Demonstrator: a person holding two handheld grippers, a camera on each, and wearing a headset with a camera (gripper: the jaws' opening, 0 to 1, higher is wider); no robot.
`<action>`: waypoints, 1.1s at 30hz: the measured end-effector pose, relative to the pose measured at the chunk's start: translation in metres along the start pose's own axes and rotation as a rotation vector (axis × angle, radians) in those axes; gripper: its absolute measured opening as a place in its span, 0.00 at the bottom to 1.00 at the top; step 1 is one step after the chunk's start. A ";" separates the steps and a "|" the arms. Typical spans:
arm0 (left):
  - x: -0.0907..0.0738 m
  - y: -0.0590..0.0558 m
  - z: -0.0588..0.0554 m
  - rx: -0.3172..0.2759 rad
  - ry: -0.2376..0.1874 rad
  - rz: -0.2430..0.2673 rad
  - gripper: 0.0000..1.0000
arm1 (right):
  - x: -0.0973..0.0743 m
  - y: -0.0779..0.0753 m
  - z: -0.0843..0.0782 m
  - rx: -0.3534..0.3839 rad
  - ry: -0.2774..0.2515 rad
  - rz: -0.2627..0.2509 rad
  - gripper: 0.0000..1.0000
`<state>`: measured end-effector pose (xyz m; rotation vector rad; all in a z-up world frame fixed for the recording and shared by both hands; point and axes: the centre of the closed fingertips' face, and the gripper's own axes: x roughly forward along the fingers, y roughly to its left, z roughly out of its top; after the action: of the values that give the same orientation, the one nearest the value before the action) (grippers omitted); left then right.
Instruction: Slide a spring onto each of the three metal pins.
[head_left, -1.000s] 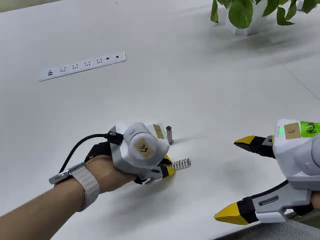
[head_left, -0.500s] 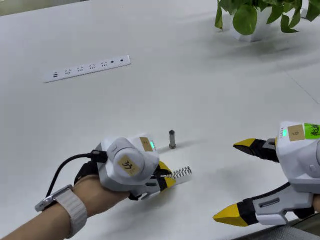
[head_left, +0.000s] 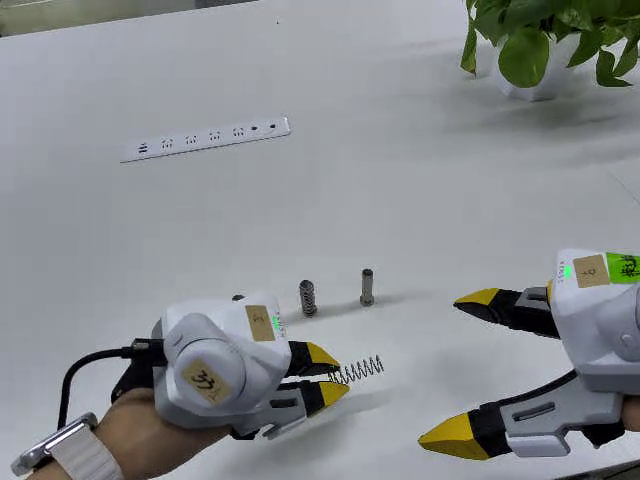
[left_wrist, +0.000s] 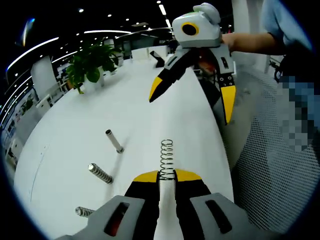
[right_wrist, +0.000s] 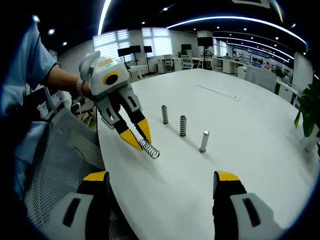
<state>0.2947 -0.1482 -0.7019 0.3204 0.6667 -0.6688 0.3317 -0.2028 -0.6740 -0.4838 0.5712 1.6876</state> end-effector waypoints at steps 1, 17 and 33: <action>-0.001 -0.002 0.000 0.003 -0.007 -0.003 0.10 | 0.001 0.001 0.001 -0.008 0.000 0.007 0.85; -0.024 -0.022 0.003 0.020 -0.067 -0.030 0.10 | 0.021 0.037 0.022 -0.006 -0.050 0.198 0.58; -0.026 -0.031 0.008 0.087 -0.092 -0.071 0.10 | 0.026 0.054 0.019 -0.027 -0.003 0.318 0.26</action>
<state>0.2629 -0.1634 -0.6809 0.3454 0.5637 -0.7768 0.2734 -0.1787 -0.6686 -0.4252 0.6496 2.0002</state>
